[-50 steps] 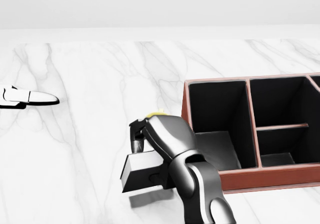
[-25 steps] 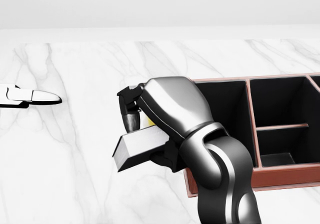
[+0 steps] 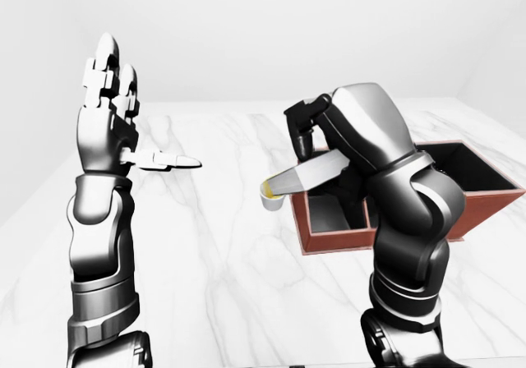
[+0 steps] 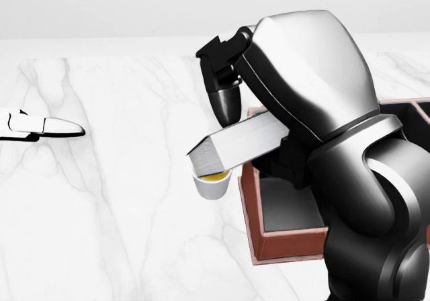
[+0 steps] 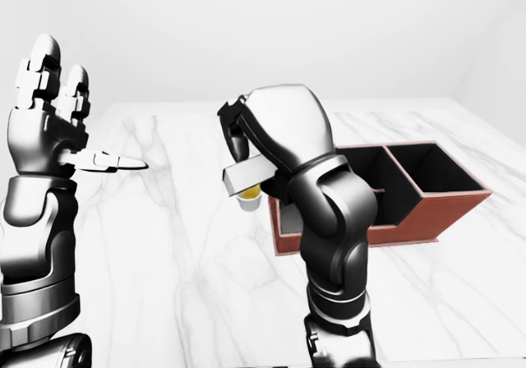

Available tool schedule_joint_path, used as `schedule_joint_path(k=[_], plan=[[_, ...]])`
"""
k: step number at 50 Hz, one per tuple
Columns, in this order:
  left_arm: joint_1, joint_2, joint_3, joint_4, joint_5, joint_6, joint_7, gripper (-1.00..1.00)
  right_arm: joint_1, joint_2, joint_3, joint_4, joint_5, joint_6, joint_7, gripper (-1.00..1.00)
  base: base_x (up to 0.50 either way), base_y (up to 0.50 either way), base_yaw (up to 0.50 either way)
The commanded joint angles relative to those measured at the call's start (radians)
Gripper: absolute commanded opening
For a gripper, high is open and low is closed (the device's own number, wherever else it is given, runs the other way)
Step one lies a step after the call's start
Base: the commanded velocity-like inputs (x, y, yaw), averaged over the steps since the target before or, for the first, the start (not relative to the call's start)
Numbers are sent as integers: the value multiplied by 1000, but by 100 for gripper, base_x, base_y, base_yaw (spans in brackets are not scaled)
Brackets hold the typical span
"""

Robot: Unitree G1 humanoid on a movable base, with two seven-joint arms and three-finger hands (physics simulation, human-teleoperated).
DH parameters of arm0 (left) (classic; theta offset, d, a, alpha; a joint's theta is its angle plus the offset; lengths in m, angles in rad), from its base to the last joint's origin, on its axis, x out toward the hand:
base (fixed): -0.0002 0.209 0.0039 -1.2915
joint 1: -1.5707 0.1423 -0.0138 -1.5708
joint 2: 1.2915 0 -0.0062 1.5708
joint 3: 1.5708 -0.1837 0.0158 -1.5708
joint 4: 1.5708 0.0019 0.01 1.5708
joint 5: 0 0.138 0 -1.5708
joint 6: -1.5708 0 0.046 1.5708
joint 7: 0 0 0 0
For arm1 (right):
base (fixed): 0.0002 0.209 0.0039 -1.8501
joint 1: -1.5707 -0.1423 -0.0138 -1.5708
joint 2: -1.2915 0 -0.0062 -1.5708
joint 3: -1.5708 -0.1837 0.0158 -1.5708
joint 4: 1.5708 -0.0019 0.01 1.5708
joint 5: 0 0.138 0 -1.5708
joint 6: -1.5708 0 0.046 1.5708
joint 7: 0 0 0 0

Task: Pick up the book and place it in the caddy.

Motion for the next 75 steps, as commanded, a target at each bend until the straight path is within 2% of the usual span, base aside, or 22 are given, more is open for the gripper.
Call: schedule_joint_path(k=[1,7,9,12,18,22,25,28,30,58,73,74,75], plan=[[-12,-5,-9,-48,8,0,6,100,-116,-151,-118,-63,52,0,0,-100,0,0,0],[-15,-10,-12,-58,18,0,6,100,-110,-240,-159,-42,103,0,0,-100,0,0,0],[-11,-15,-17,-65,22,0,9,100,-60,-255,-184,-18,155,0,0,-100,0,0,0],[-9,-19,-20,-70,29,0,8,100,-47,-293,-206,20,191,0,0,-100,0,0,0],[-15,-20,-19,-63,33,0,9,100,-69,-377,-249,103,240,0,0,-100,0,0,0],[-16,-26,-25,-60,37,0,12,100,-40,-394,-260,139,263,0,0,-100,0,0,0],[-16,-27,-27,-60,38,0,11,100,-92,-421,-258,165,261,0,0,-100,0,0,0],[-16,-27,-26,-60,39,0,12,100,-48,-423,-271,184,274,0,0,-100,0,0,0],[-16,-28,-25,-60,38,0,12,100,-77,-443,-271,199,269,0,0,-100,0,0,0],[-23,-32,-35,-42,57,0,16,100,10,-498,-313,409,332,0,-16,-100,0,0,0],[-45,-42,-52,-12,79,0,16,100,-33,-584,-345,537,389,0,-80,-100,0,0,0],[-45,-42,-53,-10,80,0,16,100,-37,-593,-344,551,389,-27,-96,-100,0,0,0],[-44,-43,-53,-9,81,0,16,100,-40,-596,-345,554,389,-32,-97,-100,0,0,0]])
